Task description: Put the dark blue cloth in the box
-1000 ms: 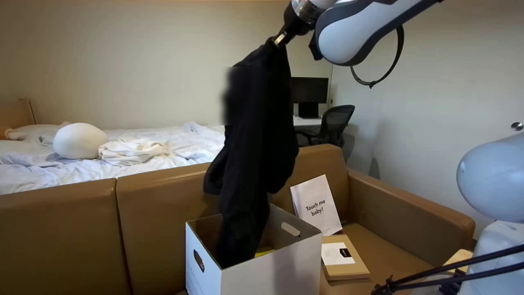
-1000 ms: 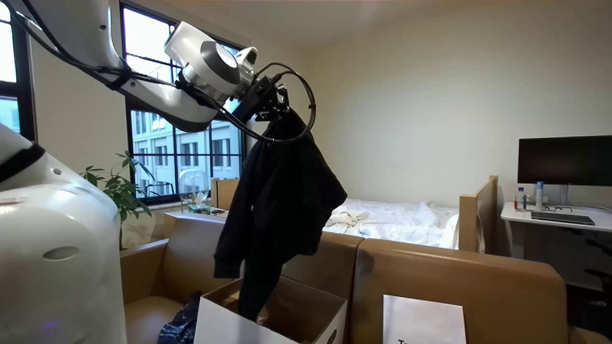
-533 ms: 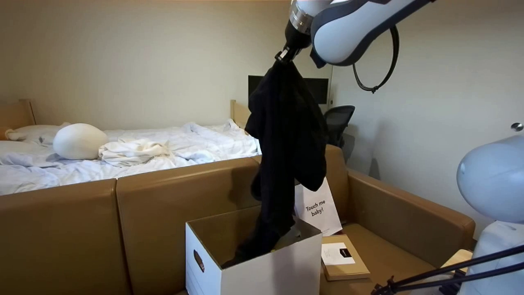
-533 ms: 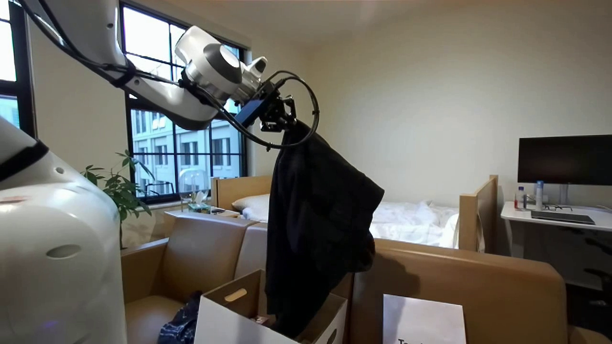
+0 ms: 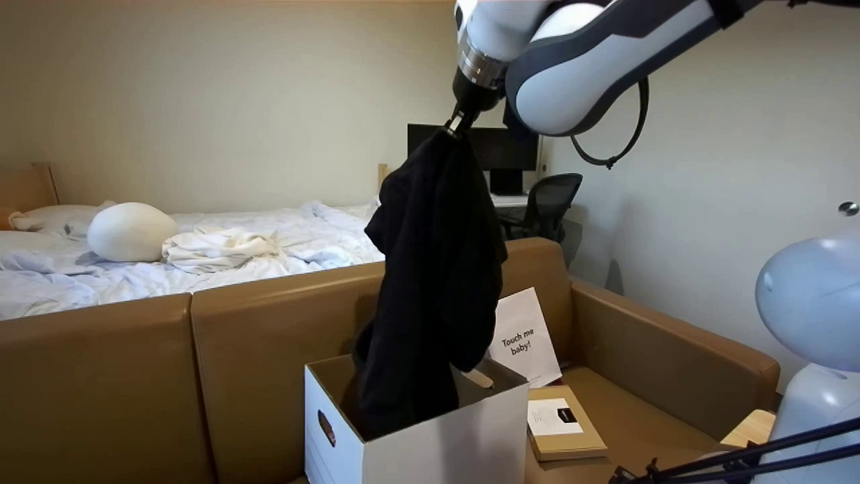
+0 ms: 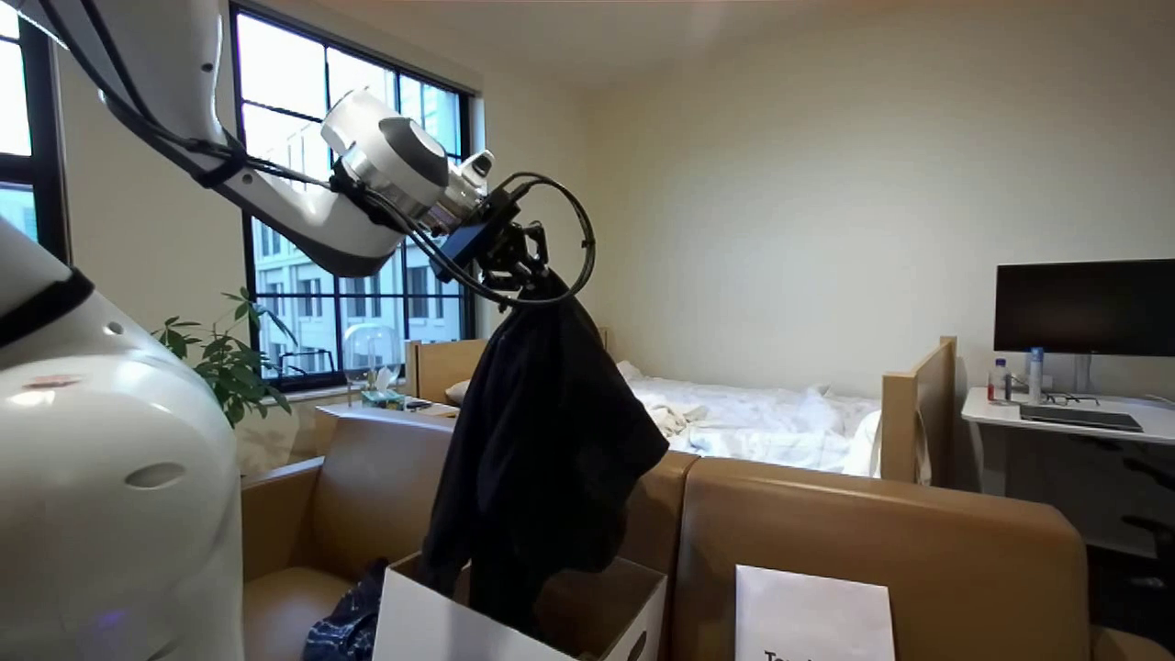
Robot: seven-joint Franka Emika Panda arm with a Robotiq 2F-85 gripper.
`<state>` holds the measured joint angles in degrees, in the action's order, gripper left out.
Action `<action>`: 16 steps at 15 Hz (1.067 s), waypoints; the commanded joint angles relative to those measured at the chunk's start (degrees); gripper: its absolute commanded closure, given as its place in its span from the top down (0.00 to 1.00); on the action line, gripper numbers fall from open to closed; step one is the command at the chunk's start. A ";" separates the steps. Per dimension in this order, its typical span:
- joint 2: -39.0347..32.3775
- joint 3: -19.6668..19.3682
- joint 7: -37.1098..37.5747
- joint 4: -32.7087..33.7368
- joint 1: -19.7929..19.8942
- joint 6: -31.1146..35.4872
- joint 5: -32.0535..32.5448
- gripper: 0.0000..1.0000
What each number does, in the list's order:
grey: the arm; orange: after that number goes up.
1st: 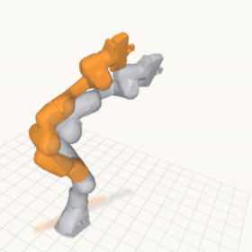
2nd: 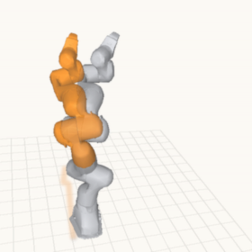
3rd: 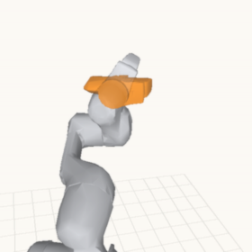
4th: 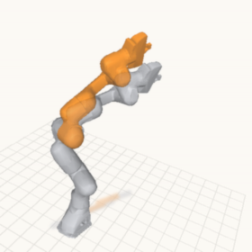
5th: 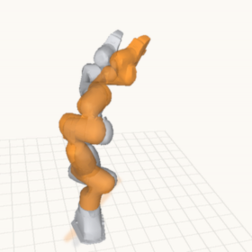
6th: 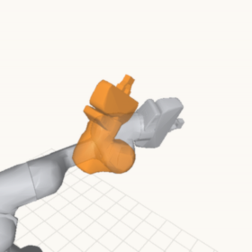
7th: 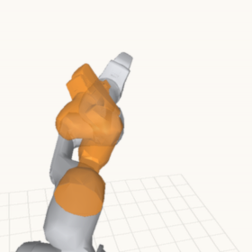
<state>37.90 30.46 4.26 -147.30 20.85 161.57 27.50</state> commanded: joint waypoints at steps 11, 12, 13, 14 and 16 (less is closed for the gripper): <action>-12.64 -6.24 -8.40 1.83 -8.11 8.12 1.69 0.85; -10.21 -7.03 -8.67 1.04 -9.81 8.26 0.78 0.91; -8.33 -7.95 -8.38 0.39 -10.51 9.25 0.86 0.96; -6.33 -9.02 -8.01 -0.41 -11.49 9.82 0.95 0.99; -2.44 -13.04 -6.89 -0.91 -13.63 8.29 -1.24 1.00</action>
<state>28.40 22.15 -1.89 -144.88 9.77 169.76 28.97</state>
